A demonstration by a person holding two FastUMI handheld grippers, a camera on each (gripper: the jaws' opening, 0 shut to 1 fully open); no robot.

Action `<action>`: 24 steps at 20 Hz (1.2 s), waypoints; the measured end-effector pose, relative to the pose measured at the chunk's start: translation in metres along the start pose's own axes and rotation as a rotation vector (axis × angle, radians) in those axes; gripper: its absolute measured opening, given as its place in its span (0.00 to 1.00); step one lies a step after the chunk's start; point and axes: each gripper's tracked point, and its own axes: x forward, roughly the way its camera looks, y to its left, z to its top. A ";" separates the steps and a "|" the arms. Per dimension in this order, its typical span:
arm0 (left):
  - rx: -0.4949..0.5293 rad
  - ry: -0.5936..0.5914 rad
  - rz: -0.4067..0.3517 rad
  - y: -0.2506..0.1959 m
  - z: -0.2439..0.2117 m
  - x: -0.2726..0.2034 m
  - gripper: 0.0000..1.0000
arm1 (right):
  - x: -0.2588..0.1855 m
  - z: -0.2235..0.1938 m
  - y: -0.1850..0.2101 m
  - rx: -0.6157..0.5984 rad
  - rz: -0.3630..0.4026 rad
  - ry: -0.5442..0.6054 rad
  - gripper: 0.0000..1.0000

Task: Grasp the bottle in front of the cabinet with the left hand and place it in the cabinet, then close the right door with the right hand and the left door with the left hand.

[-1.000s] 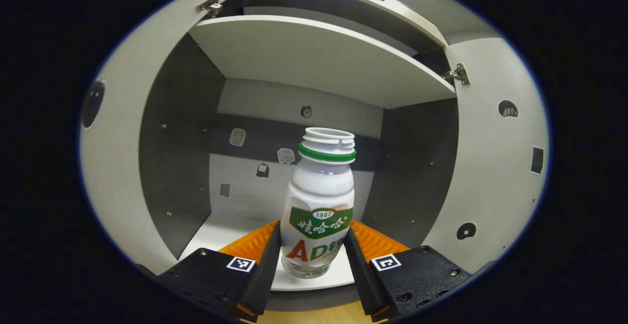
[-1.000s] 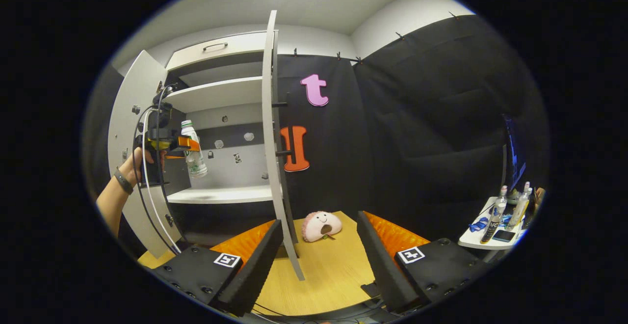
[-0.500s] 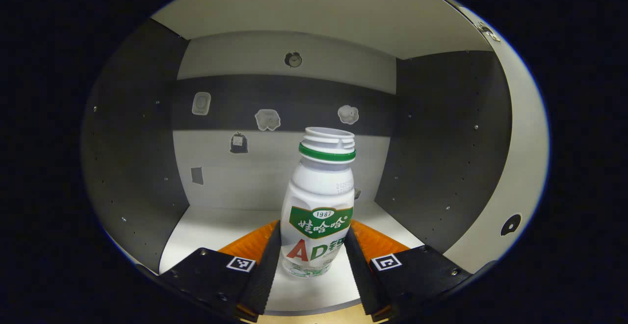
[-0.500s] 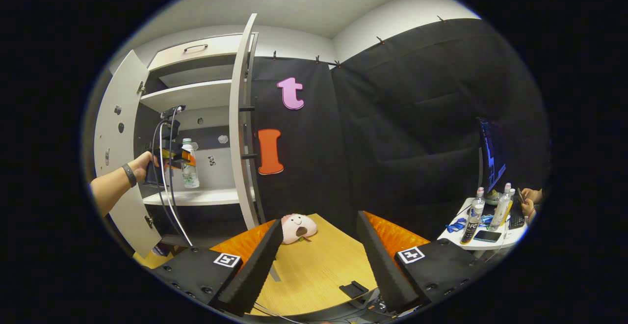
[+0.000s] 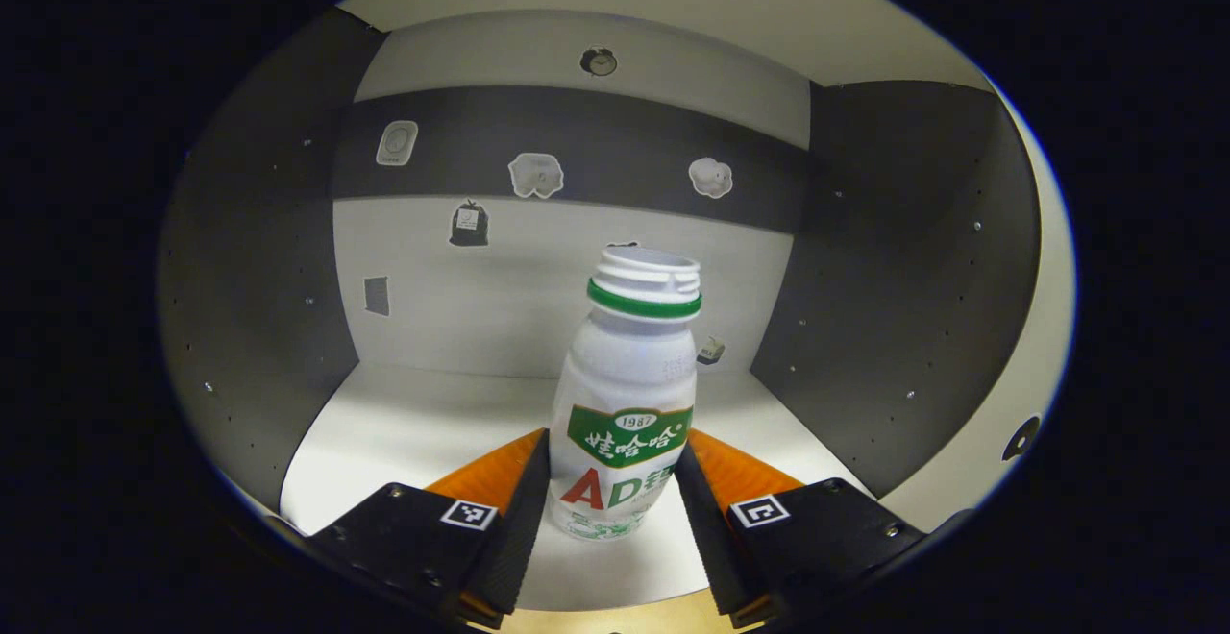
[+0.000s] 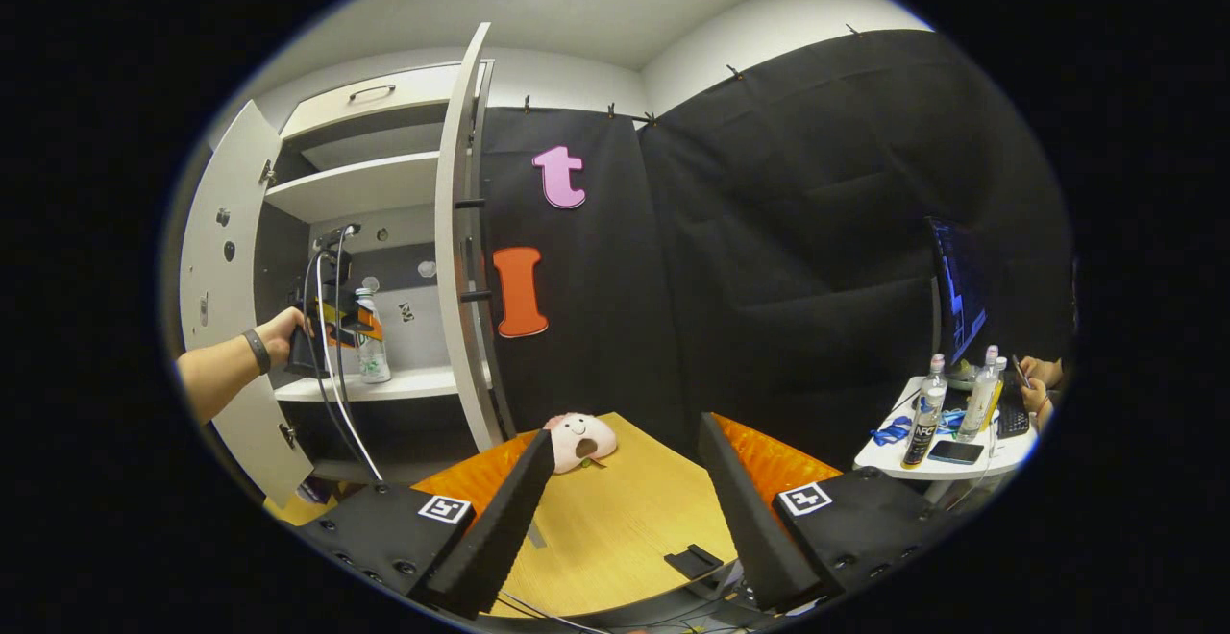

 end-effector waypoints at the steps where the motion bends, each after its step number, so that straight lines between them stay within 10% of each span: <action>1: 0.005 -0.003 0.000 0.000 0.000 0.000 0.74 | 0.000 -0.001 0.000 0.000 -0.001 0.003 1.00; 8: 0.019 -0.087 -0.017 -0.005 0.013 -0.011 0.98 | 0.003 -0.007 0.003 0.002 0.012 0.019 0.93; 24: 0.040 -0.489 -0.128 -0.023 0.067 -0.227 0.93 | 0.005 -0.004 0.053 -0.011 0.189 0.031 1.00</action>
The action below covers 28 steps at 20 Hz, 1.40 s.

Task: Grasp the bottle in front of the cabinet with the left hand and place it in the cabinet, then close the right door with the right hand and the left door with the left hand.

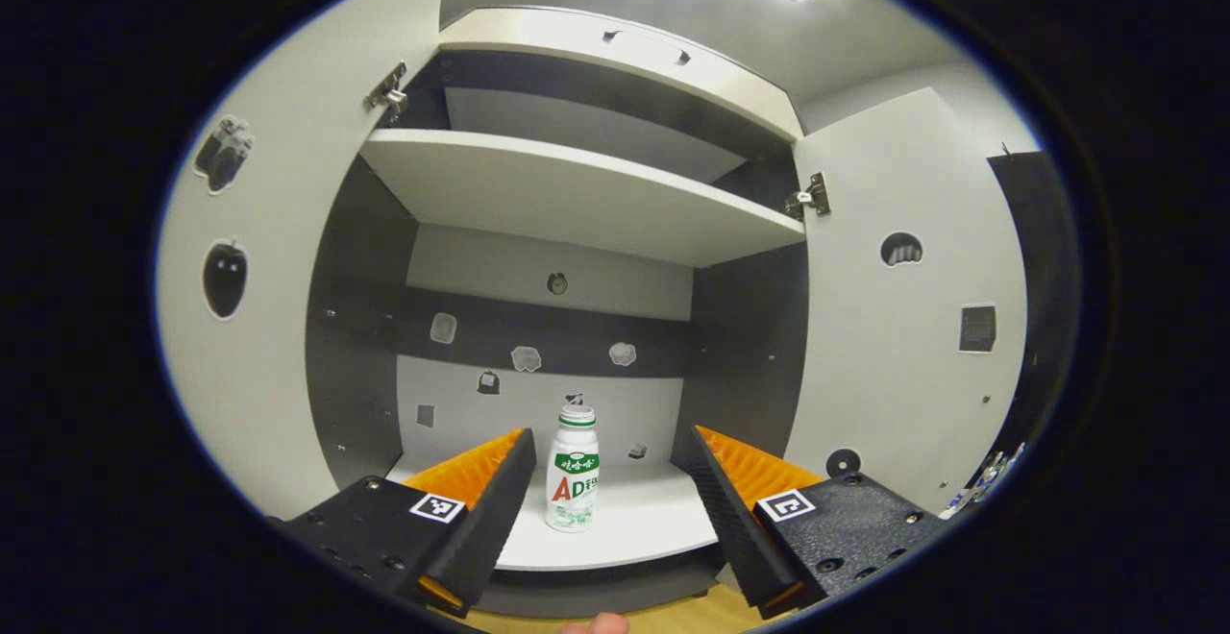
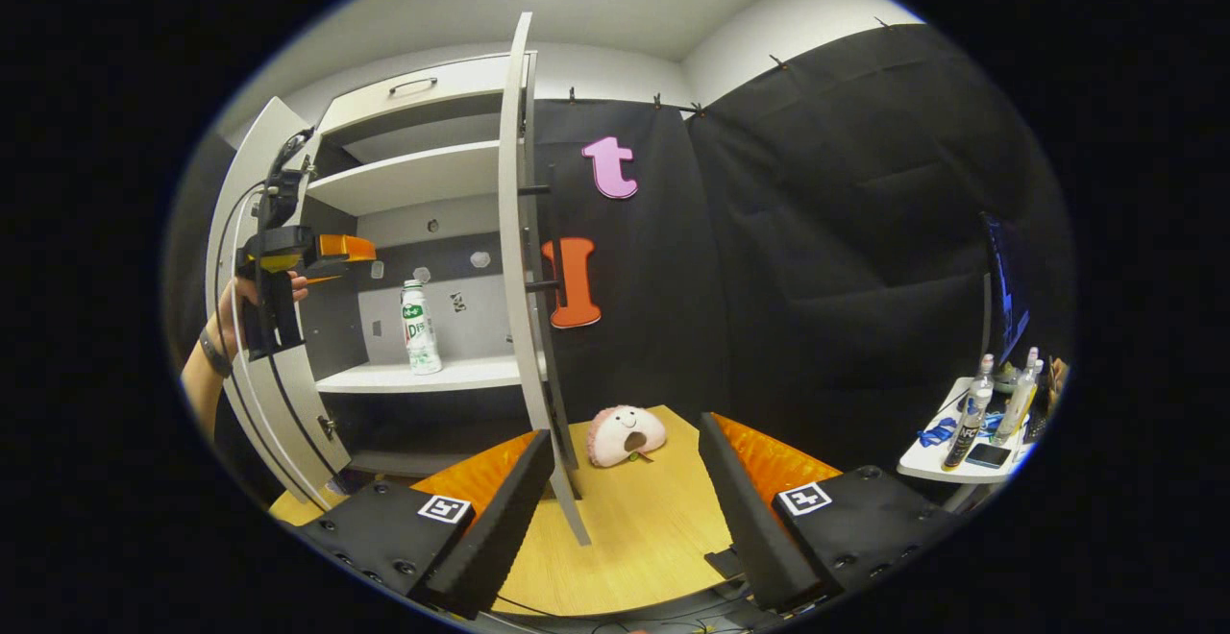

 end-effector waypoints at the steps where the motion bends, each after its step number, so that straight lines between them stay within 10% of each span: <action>1: -0.002 -0.017 0.009 0.001 -0.001 -0.015 0.93 | 0.001 0.002 0.003 -0.002 0.015 0.001 1.00; 15: -0.017 -0.019 0.318 0.022 -0.099 -0.209 0.95 | 0.004 0.017 0.044 -0.046 0.199 -0.030 0.93; 28: 0.004 -0.025 0.382 0.014 -0.130 -0.271 0.96 | 0.011 0.042 0.039 -0.011 0.208 -0.051 0.93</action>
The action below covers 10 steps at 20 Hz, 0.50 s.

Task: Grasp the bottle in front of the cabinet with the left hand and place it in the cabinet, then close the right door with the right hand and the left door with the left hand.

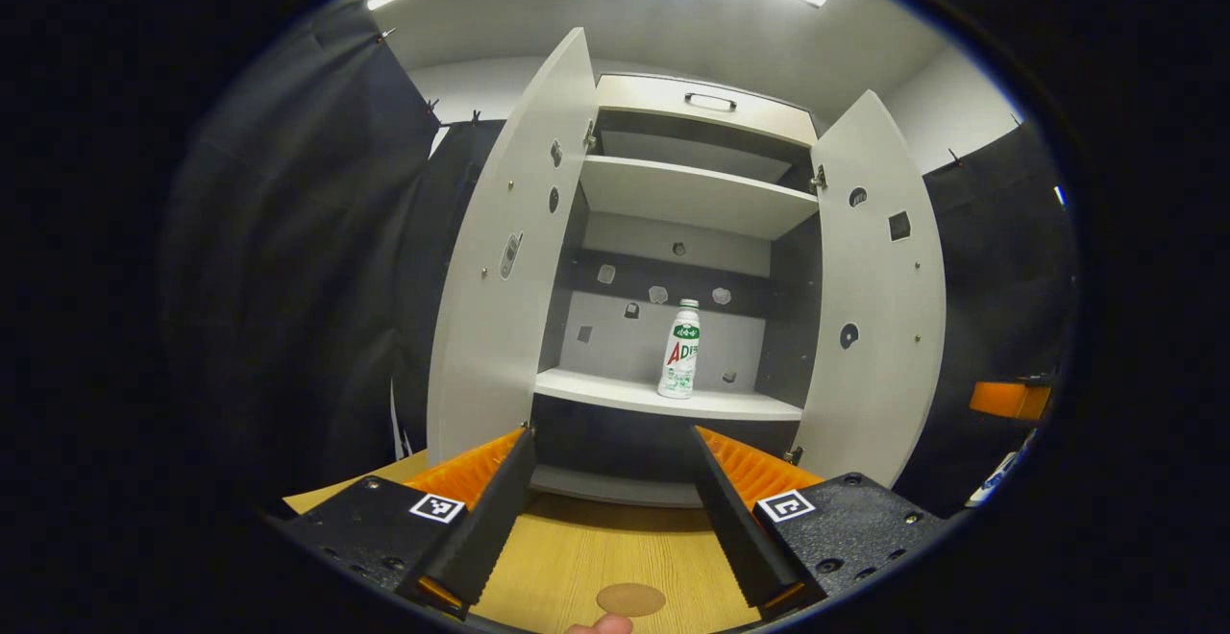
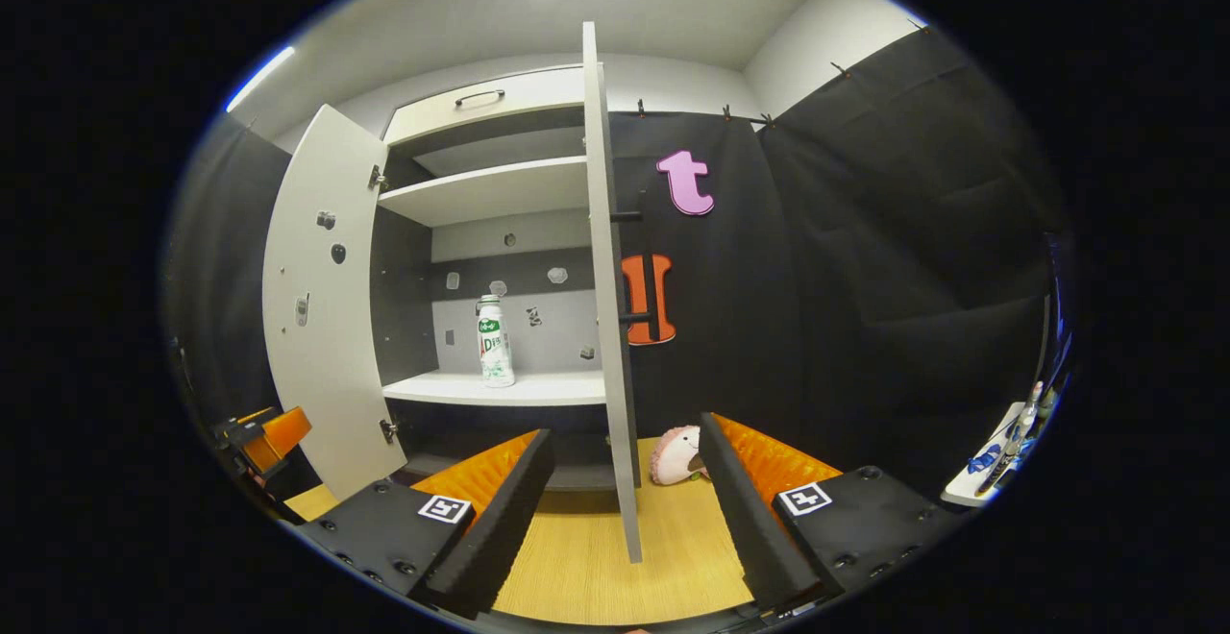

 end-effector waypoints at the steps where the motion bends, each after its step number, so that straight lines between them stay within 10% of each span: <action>1: -0.003 0.004 0.002 0.002 -0.001 -0.002 0.96 | 0.005 0.012 -0.008 0.020 -0.004 -0.014 0.93; 10: 0.009 -0.024 0.025 0.022 0.007 -0.009 0.96 | 0.077 0.105 -0.085 -0.041 -0.116 -0.105 1.00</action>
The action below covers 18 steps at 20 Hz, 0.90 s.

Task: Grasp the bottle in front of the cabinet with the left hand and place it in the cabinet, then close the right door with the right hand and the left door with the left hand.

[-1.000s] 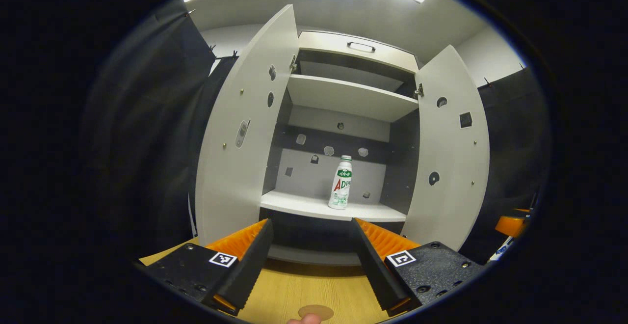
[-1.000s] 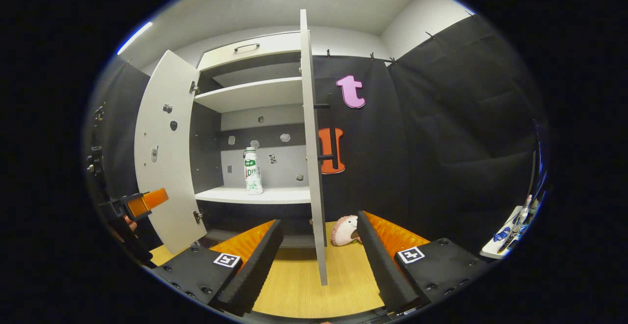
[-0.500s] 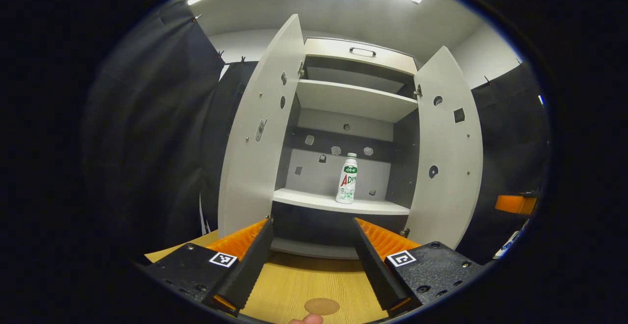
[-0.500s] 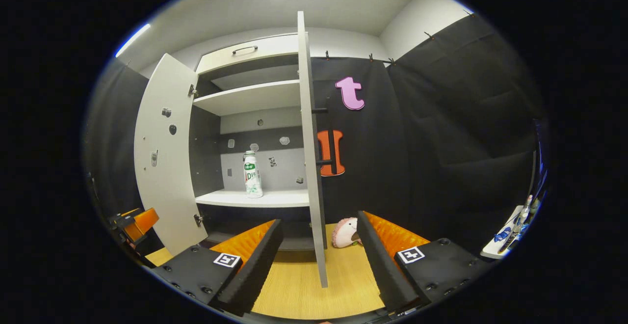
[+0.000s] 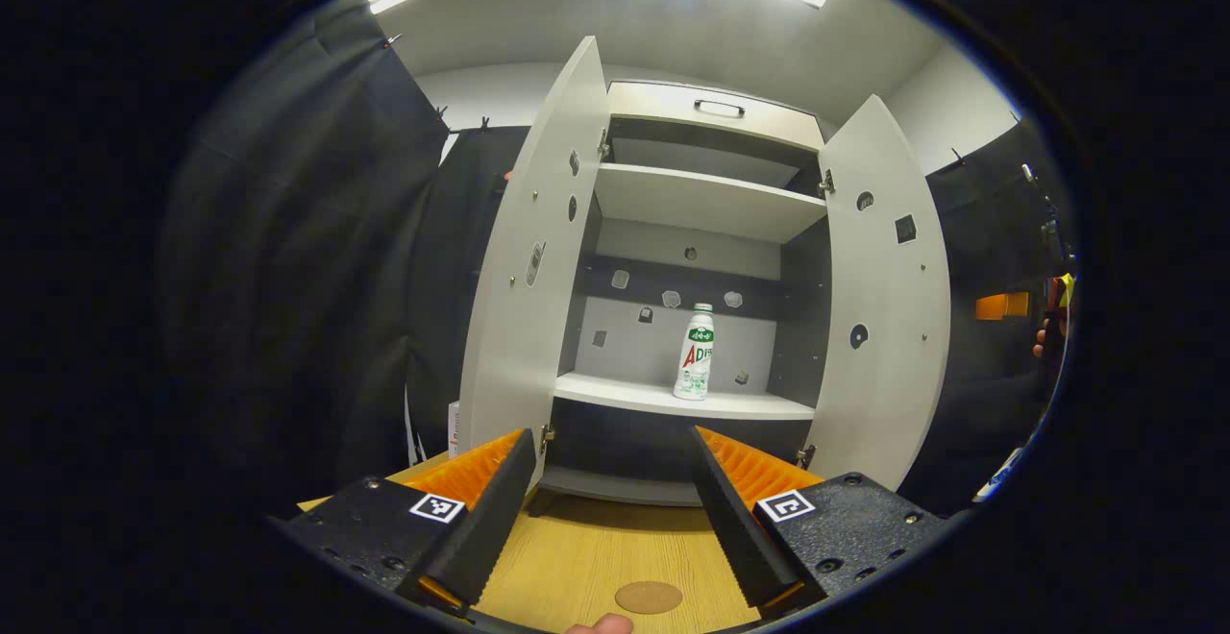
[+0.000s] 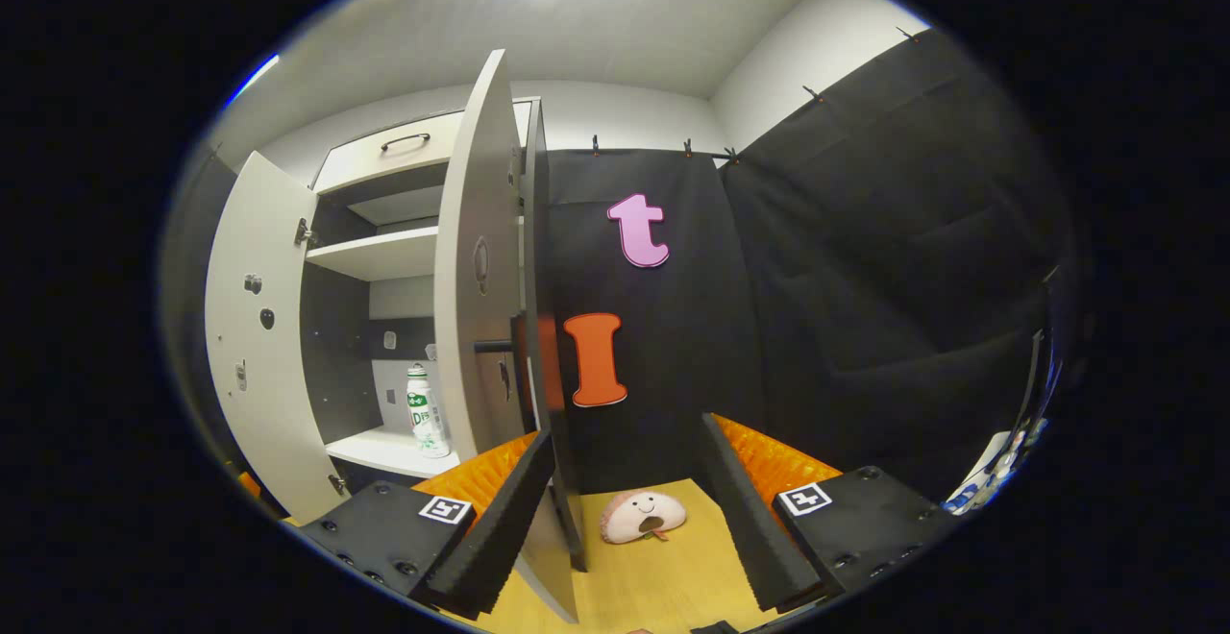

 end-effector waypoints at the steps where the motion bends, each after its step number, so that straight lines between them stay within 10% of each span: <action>1: -0.004 0.001 0.004 0.001 0.000 0.000 0.96 | 0.009 0.005 -0.001 -0.013 -0.006 -0.005 1.00; 18: -0.063 0.011 0.025 0.015 -0.007 0.005 0.96 | 0.034 0.007 0.049 -0.111 0.060 0.001 0.94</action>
